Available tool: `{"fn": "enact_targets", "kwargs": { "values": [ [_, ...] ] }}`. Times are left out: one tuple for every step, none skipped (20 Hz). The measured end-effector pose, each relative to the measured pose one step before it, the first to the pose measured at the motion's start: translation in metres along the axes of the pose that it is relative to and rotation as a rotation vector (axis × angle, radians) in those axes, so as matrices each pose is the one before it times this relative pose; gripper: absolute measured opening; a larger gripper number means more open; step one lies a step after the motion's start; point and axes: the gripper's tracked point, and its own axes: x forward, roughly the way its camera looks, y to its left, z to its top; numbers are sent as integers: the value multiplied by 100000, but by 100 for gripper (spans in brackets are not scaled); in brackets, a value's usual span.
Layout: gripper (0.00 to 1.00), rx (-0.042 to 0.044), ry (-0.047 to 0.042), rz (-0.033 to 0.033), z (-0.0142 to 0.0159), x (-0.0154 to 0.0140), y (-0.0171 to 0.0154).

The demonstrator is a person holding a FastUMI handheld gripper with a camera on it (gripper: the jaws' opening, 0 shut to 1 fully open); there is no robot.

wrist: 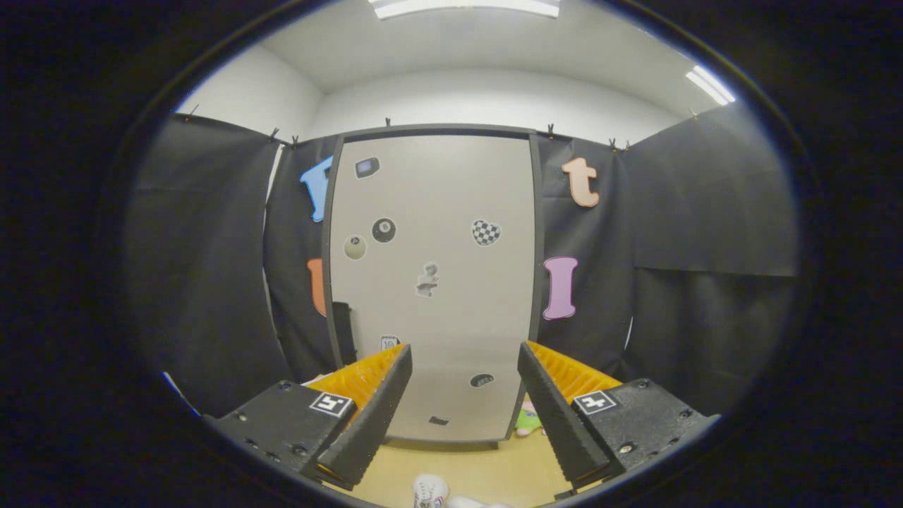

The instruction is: Open the shoe cabinet door, grab the shoes and put them into the shoe cabinet, then close the shoe cabinet door.

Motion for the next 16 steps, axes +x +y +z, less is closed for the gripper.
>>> {"fn": "enact_targets", "kwargs": {
  "values": [
    [99, -357, 121, 593, -170, 544, 696],
    [99, 296, 122, 437, -179, 549, 739],
    [99, 718, 45, 872, -193, 732, 876],
    [99, 715, 551, 903, -250, 765, 991],
    [99, 657, 514, 1013, -415, 808, 1099],
    [99, 770, 555, 1116, -322, 917, 1121],
    [99, 723, 739, 1436, -392, 946, 1245],
    [99, 410, 305, 1444, -433, 928, 1295],
    [99, -61, 504, 933, -352, 1062, 1150],
    [99, -245, -141, 667, -249, 1203, 1159],
    [99, -249, 219, 879, -342, 1073, 1113],
    [99, -91, 343, 806, -398, 1194, 1191],
    [99, -205, 230, 567, -243, 1221, 962],
    [99, 146, 172, 159, -206, 1199, 835],
    [99, 489, 454, 431, -324, 1076, 707],
    [99, 267, 521, 8, -285, 1103, 570]
  ]
}}
